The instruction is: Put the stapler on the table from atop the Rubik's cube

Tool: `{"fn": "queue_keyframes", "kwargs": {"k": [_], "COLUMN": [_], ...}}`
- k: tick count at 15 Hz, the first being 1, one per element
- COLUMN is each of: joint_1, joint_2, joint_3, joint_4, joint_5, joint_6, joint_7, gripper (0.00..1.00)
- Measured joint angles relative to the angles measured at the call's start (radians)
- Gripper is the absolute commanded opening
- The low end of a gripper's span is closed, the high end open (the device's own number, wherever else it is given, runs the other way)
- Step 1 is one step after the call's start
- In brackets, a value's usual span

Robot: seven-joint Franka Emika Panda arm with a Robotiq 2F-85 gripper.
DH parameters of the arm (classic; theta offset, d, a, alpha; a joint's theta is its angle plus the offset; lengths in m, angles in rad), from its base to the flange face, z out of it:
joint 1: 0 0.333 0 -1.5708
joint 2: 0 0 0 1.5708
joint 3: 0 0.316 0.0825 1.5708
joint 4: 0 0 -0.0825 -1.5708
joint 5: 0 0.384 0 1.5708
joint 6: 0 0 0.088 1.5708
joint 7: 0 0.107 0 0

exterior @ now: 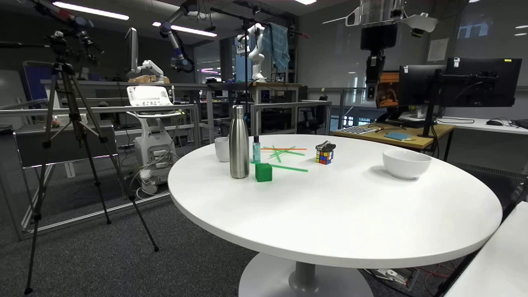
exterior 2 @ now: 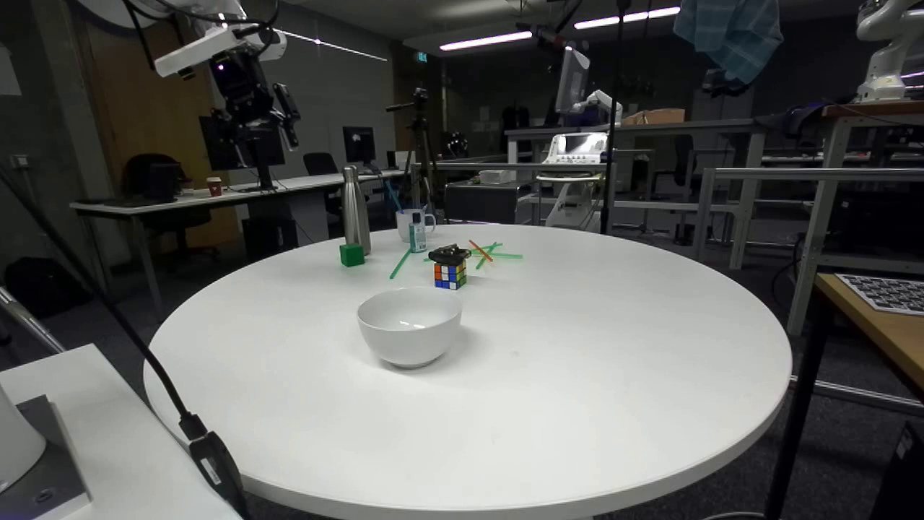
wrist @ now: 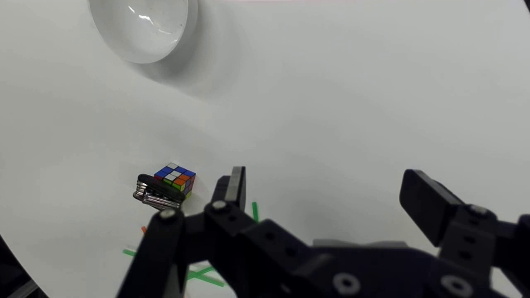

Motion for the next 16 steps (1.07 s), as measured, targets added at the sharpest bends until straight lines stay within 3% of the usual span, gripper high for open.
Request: {"fn": "queue_keyframes", "kwargs": {"k": [6,16], "joint_1": [-0.005,-0.070], "joint_2": [0.112,0.292], "joint_3": [-0.045,-0.143], "joint_4": [0.074,0.209], "joint_5": [-0.038,-0.053], "joint_6": [0.023,0.026], "joint_7": [-0.110,-0.248], "gripper": [1.00,1.00]}}
